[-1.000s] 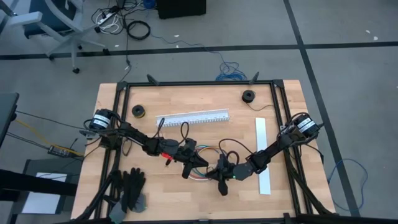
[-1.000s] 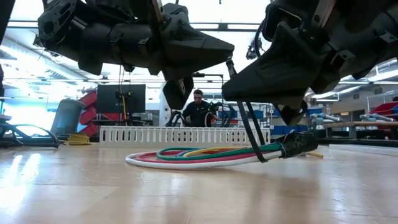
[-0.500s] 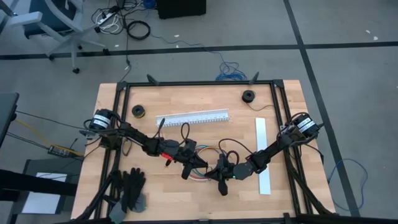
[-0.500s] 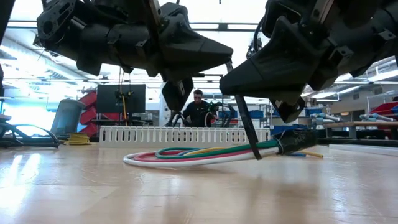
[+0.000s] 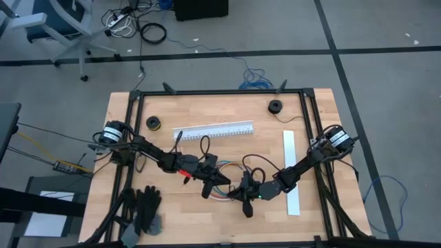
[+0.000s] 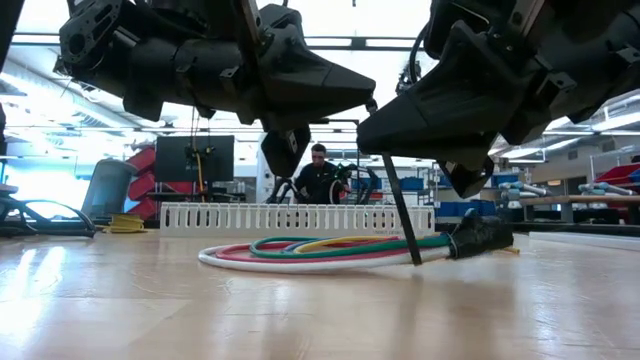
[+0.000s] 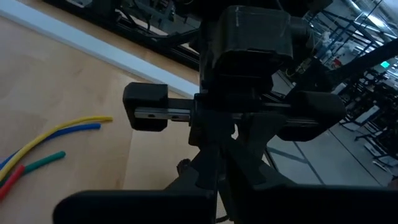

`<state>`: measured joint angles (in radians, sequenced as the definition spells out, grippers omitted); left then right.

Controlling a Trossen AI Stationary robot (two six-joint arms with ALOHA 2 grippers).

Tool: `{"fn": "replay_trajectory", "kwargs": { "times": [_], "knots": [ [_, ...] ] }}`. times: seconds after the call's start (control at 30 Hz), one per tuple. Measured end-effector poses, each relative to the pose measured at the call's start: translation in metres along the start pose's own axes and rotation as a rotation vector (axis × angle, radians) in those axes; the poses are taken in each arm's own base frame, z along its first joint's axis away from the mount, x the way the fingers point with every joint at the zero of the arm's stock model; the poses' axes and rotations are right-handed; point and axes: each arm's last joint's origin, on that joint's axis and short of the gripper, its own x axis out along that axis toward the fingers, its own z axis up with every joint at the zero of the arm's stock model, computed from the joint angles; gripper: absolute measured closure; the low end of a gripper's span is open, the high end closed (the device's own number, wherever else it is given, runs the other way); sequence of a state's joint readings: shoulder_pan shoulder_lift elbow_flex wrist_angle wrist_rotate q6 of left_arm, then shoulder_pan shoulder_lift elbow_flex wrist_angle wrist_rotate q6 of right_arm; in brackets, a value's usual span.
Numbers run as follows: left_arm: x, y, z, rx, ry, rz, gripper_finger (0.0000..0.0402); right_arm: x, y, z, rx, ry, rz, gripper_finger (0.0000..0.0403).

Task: Ziptie cables
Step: Insert zip tie on the cable wire

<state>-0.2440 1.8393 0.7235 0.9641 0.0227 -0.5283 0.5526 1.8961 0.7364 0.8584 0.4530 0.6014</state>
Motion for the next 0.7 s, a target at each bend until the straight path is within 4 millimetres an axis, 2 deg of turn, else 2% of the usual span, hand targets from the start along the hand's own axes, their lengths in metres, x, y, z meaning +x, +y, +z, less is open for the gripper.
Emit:
{"fn": "replay_trajectory", "kwargs": {
  "times": [0.3, 0.7],
  "knots": [
    [0.0, -0.0021, -0.0026, 0.001, 0.027, -0.023, 0.0401, 0.0, -0.001, 0.0004, -0.029, -0.017, -0.03, 0.0401],
    [0.0, -0.0029, -0.0031, 0.023, 0.039, -0.043, 0.0401, 0.0, -0.001, 0.0006, -0.02, -0.02, -0.031, 0.0402]
  ]
}}
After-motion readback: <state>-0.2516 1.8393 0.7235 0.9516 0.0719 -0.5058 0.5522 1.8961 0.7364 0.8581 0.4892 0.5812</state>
